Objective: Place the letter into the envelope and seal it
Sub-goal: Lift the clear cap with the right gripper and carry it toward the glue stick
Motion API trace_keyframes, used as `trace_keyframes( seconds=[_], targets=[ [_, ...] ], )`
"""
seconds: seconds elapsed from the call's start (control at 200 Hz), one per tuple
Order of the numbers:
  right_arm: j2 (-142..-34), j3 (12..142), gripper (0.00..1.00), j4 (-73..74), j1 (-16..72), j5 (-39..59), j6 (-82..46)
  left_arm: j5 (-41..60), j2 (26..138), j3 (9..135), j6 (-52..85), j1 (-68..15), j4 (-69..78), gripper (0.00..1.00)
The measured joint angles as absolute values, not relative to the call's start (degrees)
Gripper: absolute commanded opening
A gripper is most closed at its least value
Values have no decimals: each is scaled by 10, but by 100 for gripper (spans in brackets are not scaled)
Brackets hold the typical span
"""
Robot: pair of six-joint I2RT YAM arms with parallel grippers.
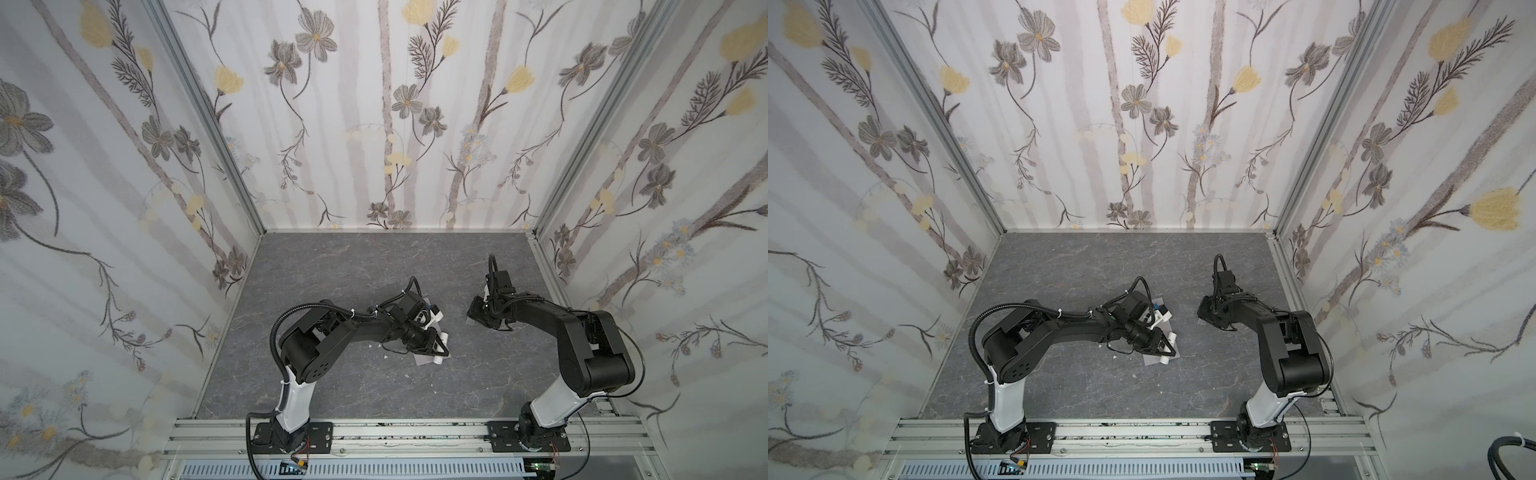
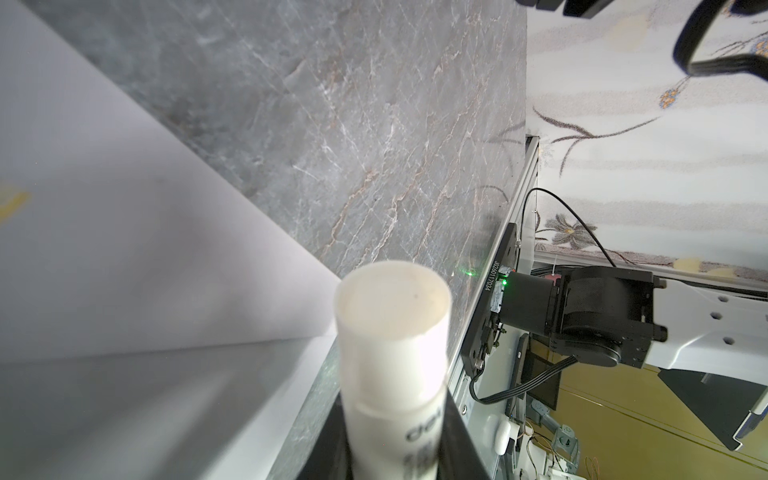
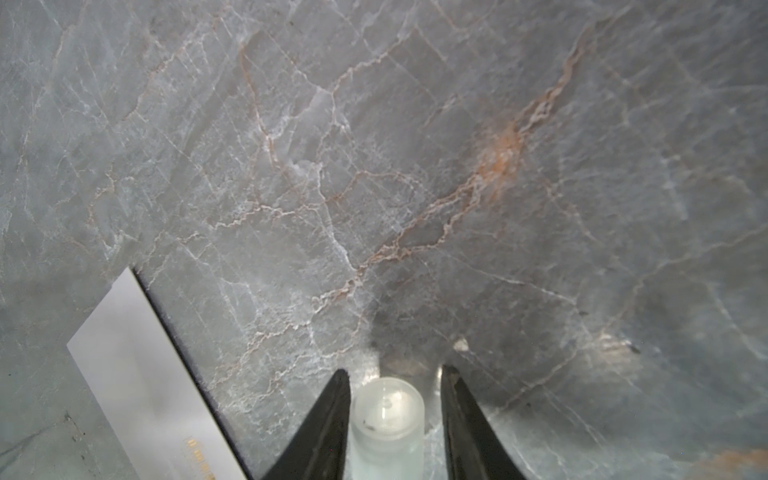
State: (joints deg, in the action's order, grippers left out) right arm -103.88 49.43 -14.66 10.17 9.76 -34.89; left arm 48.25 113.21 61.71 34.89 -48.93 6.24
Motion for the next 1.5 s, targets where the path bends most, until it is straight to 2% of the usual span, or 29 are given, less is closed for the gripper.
trace_keyframes(
  seconds=[0.59,0.979,1.499],
  targets=[
    [-1038,492,32,-147,105,98,-349,480,1150,636,360,-497,71,0],
    [-1038,492,35,-147,105,98,-352,467,1166,649,366,-500,73,0],
    [-1038,492,30,-149,109,97,-360,461,1172,649,381,-500,87,0]
  ],
)
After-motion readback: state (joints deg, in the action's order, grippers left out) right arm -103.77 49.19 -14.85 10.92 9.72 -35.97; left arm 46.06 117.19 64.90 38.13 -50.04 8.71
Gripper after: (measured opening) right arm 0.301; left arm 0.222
